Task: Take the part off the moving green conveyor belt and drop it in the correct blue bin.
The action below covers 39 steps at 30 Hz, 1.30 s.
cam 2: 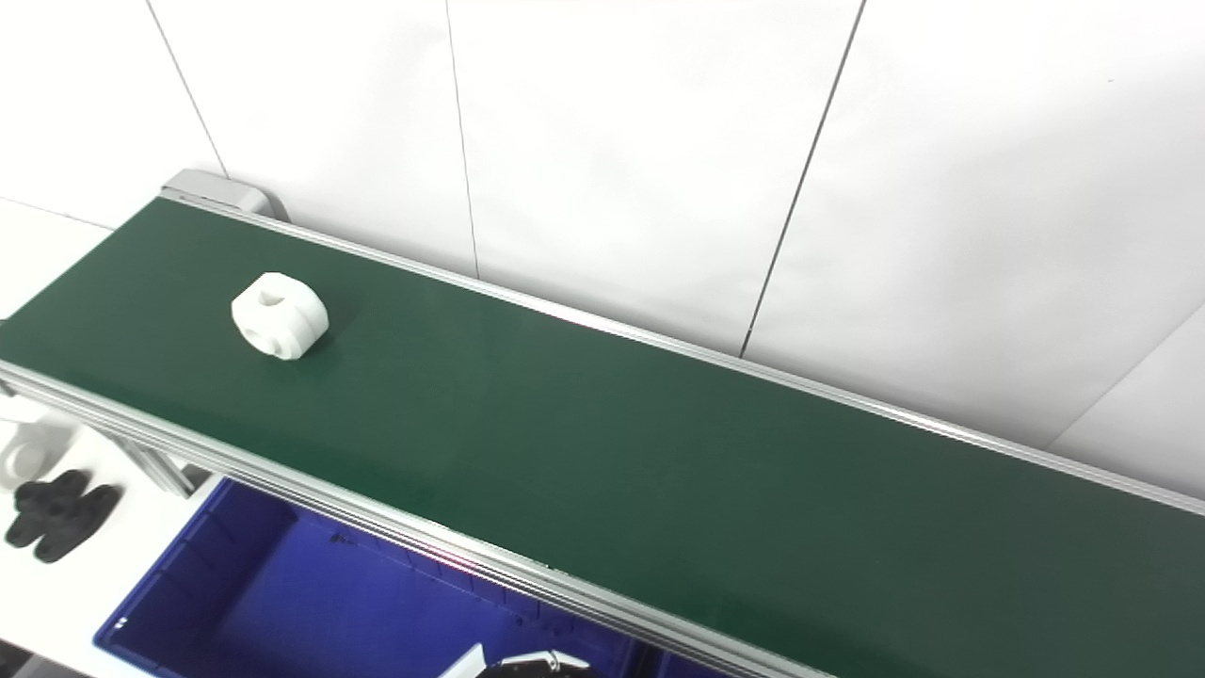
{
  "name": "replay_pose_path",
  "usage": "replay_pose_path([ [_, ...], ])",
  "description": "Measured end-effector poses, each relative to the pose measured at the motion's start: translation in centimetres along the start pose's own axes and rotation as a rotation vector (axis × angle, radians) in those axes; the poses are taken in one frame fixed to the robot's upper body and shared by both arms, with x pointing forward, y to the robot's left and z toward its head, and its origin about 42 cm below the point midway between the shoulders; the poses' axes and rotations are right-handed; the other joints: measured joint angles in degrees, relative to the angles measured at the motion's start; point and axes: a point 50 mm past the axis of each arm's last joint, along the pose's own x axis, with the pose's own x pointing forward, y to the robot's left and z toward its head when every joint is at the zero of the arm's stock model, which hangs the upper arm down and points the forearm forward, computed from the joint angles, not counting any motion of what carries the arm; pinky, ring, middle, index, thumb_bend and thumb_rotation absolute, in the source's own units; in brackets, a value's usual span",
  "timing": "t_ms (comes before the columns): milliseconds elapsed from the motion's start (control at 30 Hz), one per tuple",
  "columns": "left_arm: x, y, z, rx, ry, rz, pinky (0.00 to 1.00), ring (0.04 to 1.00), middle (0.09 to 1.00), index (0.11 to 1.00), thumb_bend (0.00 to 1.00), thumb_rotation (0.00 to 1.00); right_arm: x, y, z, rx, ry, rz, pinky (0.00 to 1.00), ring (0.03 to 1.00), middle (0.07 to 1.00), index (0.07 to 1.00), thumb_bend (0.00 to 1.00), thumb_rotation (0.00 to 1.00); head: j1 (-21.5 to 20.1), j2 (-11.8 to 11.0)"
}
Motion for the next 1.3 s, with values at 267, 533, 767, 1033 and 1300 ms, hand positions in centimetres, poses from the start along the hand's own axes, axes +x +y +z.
replay_pose_path([
  [267, 0.3, 0.3, 0.0, 0.01, -0.012, 0.005, 0.62, 0.713, 0.761, 0.723, 0.68, 0.13, 0.2, 0.0, -0.1, 0.014, 0.016, -0.016, 0.69, 0.775, 0.804, 0.814, 0.78, 0.4, 0.7, -1.4],
  [533, 0.6, 1.2, 1.8, 0.0, -0.084, 0.052, 0.58, 0.696, 0.756, 0.724, 0.68, 0.16, 0.4, 0.2, -0.1, 0.027, 0.024, -0.025, 0.68, 0.766, 0.796, 0.808, 0.77, 0.39, 0.0, -0.6],
  [767, 1.4, 2.4, 5.1, -0.029, -0.211, 0.157, 0.55, 0.663, 0.74, 0.725, 0.69, 0.2, 0.5, 0.3, -0.2, 0.002, 0.009, -0.024, 0.66, 0.752, 0.79, 0.812, 0.77, 0.44, 1.6, -0.3],
  [1033, 2.0, 5.0, 7.2, -0.016, -0.304, 0.254, 0.59, 0.696, 0.773, 0.764, 0.68, 0.17, 0.6, 0.1, -0.3, -0.008, 0.003, -0.021, 0.65, 0.752, 0.79, 0.819, 0.78, 0.43, 2.8, 0.0],
  [1300, 3.7, 8.7, 8.6, 0.046, -0.363, 0.28, 0.62, 0.72, 0.785, 0.777, 0.76, 0.27, 0.8, -0.3, -0.6, -0.015, 0.009, -0.026, 0.64, 0.753, 0.796, 0.827, 0.78, 0.48, 5.1, 0.2],
])
